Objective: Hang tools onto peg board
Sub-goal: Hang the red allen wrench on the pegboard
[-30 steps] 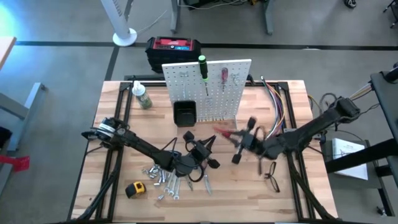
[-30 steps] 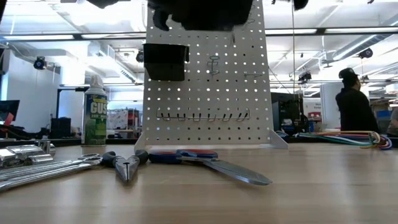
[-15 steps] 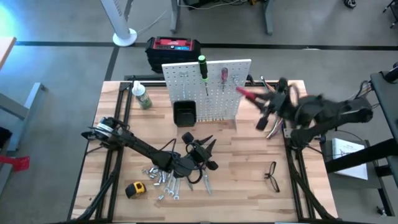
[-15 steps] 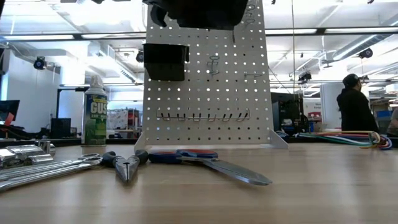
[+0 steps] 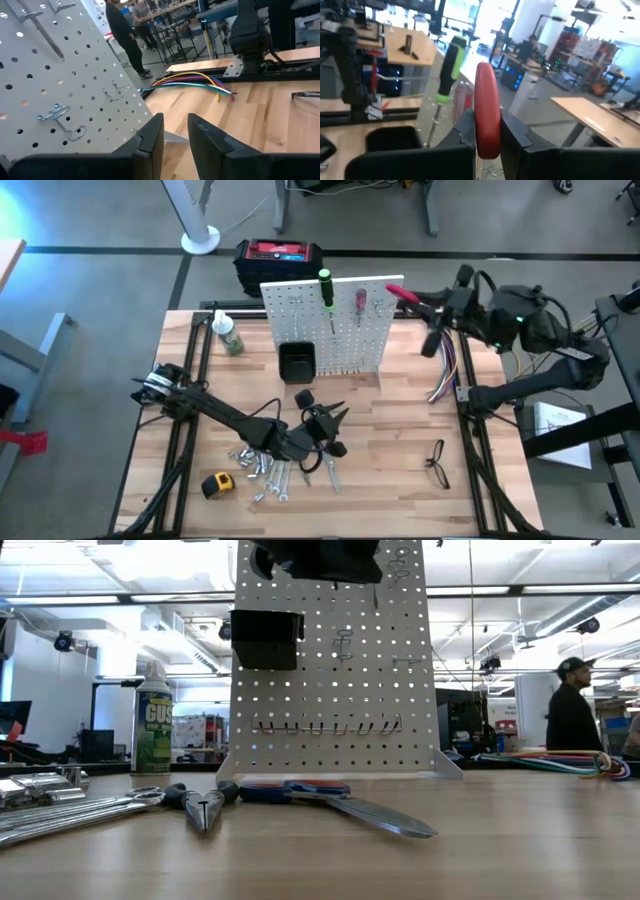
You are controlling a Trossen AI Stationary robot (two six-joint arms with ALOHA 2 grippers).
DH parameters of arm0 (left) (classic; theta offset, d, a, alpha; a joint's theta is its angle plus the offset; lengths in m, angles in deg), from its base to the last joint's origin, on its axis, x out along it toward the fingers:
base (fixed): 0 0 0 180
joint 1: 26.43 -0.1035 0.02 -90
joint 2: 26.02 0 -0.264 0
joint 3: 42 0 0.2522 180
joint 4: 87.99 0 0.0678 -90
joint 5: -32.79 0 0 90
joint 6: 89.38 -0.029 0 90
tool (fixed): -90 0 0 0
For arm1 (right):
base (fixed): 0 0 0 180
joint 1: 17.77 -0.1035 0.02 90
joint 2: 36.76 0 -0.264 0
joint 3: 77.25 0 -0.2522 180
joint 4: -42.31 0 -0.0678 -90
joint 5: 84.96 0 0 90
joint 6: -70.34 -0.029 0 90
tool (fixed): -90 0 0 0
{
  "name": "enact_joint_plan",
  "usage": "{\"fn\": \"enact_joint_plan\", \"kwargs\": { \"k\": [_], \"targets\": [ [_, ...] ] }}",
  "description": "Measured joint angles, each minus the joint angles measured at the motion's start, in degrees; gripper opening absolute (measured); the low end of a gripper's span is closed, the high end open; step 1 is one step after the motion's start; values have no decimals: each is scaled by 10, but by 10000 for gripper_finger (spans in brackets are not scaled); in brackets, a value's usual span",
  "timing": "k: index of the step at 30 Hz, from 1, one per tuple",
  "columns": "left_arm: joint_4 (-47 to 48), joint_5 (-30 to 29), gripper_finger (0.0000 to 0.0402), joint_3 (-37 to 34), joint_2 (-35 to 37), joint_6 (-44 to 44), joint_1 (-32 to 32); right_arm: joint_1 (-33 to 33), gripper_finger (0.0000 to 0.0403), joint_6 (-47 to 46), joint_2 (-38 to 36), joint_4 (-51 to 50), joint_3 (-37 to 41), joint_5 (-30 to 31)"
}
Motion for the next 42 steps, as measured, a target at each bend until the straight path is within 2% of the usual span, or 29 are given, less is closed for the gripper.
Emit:
{"fn": "enact_joint_plan", "kwargs": {
  "k": [5, 10, 15, 24, 28, 42],
  "targets": [
    [26, 0, 77, 0, 0, 18, 0, 59, 26, -18, 15, -10, 0, -86],
    [64, 0, 77, 0, 0, 56, -1, 98, 26, -26, 26, -44, 0, -108],
    [85, 0, 77, 0, 0, 75, -2, 128, 26, -28, 29, -57, 0, -156],
    [86, 0, 77, 0, 0, 83, -3, 179, 26, -31, 38, -75, 1, -221],
    [87, 1, 77, 0, 0, 85, -3, 202, 26, -36, 40, -73, 1, -272],
    [89, 1, 77, 0, 0, 89, -7, 213, 26, -35, 32, -69, -29, -291]
  ]
}}
